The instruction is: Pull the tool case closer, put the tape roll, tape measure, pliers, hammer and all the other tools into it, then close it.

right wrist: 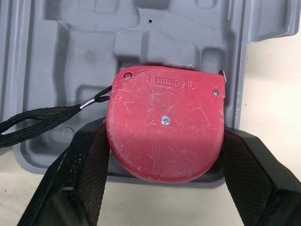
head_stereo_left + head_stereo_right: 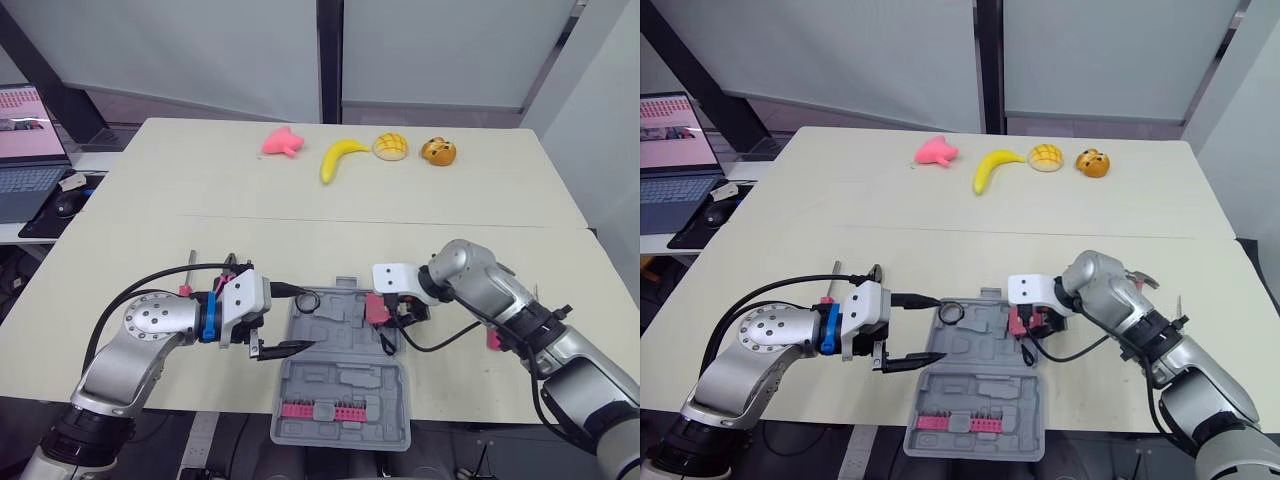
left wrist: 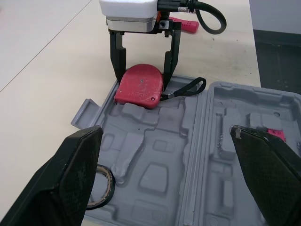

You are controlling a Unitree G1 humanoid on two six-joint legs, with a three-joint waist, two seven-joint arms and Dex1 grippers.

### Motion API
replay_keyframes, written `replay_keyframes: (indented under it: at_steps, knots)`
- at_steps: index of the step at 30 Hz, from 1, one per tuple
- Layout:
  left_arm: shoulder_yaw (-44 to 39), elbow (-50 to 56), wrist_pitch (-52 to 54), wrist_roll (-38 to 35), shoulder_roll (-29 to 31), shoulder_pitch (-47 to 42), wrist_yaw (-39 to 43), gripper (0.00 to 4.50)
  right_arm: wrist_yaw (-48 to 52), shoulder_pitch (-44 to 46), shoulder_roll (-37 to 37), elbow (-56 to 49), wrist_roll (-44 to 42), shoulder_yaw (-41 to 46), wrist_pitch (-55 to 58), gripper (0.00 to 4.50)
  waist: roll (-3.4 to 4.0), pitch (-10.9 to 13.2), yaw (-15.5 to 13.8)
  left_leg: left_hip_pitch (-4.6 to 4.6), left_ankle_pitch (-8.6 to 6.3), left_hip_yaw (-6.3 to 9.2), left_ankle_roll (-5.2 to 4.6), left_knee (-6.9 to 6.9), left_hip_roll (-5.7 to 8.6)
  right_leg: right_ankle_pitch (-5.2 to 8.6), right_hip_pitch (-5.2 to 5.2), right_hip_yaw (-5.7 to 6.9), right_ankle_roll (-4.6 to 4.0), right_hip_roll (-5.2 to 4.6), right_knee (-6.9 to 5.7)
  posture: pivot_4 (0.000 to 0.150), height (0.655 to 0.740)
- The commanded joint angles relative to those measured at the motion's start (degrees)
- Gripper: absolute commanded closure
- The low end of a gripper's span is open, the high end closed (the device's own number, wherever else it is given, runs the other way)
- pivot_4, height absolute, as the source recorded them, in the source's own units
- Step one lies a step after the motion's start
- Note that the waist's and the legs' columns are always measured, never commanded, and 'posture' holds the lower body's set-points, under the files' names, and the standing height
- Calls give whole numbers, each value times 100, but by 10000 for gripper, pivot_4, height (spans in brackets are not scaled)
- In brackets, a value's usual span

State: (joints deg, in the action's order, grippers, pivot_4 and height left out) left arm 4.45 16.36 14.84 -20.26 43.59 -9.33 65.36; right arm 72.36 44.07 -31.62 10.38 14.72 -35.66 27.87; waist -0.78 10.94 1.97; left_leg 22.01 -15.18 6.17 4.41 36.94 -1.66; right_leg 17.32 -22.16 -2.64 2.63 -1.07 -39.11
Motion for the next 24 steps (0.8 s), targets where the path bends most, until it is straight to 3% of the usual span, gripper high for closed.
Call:
replay_keyframes:
  at_steps: [1, 4, 6, 9, 23, 24]
  knots:
    - [22, 194, -83, -19, 4, 29, 14, 0, -48, 17, 30, -45, 29, 62, -62, 13651, 0, 0, 0, 0, 0, 0, 0, 0, 0, 0, 0, 0, 0, 0, 0, 1500, 7400]
    - [35, 202, -94, -9, 2, 40, 23, 0, -80, 20, 49, -31, 16, 93, -70, 13651, 0, 0, 1, 0, 0, 0, 0, 0, 0, 0, 0, 0, 0, 0, 0, 1500, 7400]
    - [43, 213, -87, -15, 1, 35, 26, 0, -115, 46, 67, -40, -43, 183, -47, 6584, 0, 0, 1, 0, 0, 0, 0, 0, 0, 0, 0, 0, 0, 0, 0, 1500, 7400]
    - [55, 249, -39, -37, -9, 10, 15, 0, -36, 74, -3, -153, -128, 278, 26, 226, 0, 0, 1, 0, 0, 0, 0, 0, 0, 0, 0, 0, 0, 0, -1, 1500, 7400]
    - [-90, 309, 313, -348, 0, -149, -73, 0, 24, -436, -397, -1282, -1013, 1028, 188, 226, 0, 0, -5, 0, 0, 1, 0, 2, 0, 0, 2, 1, 0, 0, 0, 1500, 7400]
    - [-97, 282, 302, -358, 15, -159, -54, 0, -29, -462, -381, -1287, -1041, 1049, 182, 4083, 0, 0, -5, 0, 0, 1, 0, 2, 0, 0, 2, 1, 0, 0, 0, 1500, 7400]
